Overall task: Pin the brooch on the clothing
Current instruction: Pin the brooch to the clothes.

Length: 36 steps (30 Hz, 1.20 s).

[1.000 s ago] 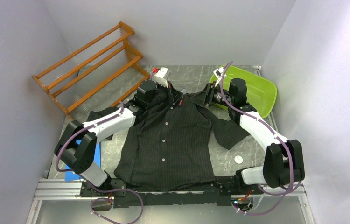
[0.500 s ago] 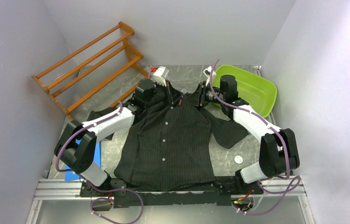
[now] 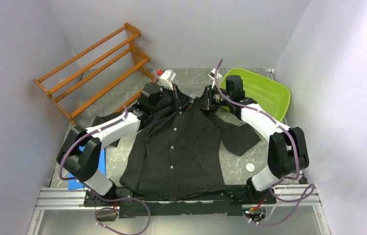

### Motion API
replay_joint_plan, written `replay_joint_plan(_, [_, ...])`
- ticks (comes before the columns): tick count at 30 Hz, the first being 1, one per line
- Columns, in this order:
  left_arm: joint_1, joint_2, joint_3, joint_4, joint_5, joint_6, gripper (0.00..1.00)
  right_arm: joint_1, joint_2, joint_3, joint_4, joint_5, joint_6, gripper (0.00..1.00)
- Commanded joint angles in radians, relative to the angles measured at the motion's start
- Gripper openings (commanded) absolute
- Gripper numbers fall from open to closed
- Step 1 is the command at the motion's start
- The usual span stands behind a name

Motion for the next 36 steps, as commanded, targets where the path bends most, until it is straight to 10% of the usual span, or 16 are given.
replay_joint_plan(1, [0.0, -0.037, 0.008, 0.16, 0.076, -0.055, 0.03, 0.008, 0.033, 0.054, -0.08, 0.024, -0.047, 0.13])
replay_joint_plan(11, [0.003, -0.045, -0.004, 0.192, 0.099, -0.071, 0.03, 0.011, 0.034, 0.091, -0.185, 0.065, -0.094, 0.22])
replay_joint_plan(22, [0.018, -0.063, -0.017, 0.148, 0.118, -0.023, 0.03, -0.007, -0.256, -0.059, 0.002, -0.012, -0.127, 0.83])
replay_joint_plan(36, [0.02, -0.094, -0.051, 0.247, 0.27, 0.031, 0.03, -0.119, -0.191, -0.111, 0.538, -0.274, 0.221, 0.69])
